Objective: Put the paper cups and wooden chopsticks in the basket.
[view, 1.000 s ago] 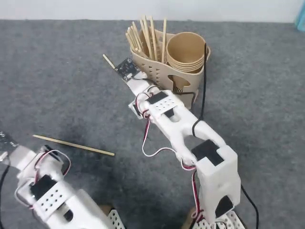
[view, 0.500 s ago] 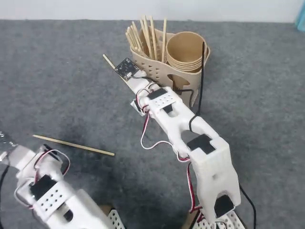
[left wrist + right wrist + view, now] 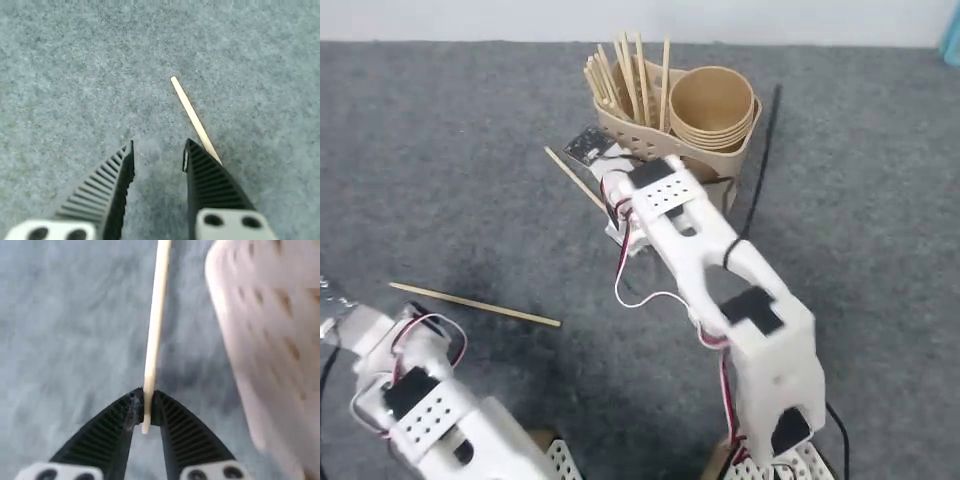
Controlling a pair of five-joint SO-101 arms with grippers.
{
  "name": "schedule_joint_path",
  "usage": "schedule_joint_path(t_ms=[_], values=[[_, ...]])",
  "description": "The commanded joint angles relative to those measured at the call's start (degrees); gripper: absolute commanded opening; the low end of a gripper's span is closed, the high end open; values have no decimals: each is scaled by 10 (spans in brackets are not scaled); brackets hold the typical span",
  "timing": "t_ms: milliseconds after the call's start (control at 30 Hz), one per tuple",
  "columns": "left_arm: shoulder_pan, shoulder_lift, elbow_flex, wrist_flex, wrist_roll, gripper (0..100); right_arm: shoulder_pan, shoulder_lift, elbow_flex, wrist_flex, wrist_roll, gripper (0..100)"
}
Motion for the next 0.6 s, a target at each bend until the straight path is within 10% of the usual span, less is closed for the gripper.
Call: schedule_joint_path(t_ms=[0, 367, 567], values=[[0, -8, -3, -18, 4, 156, 2, -116, -9, 109, 12, 8], [0, -8, -3, -18, 3, 156, 8, -456, 320, 127, 63, 8], [-2, -8, -3, -18, 3, 156, 126, -609, 536, 85, 172, 8]])
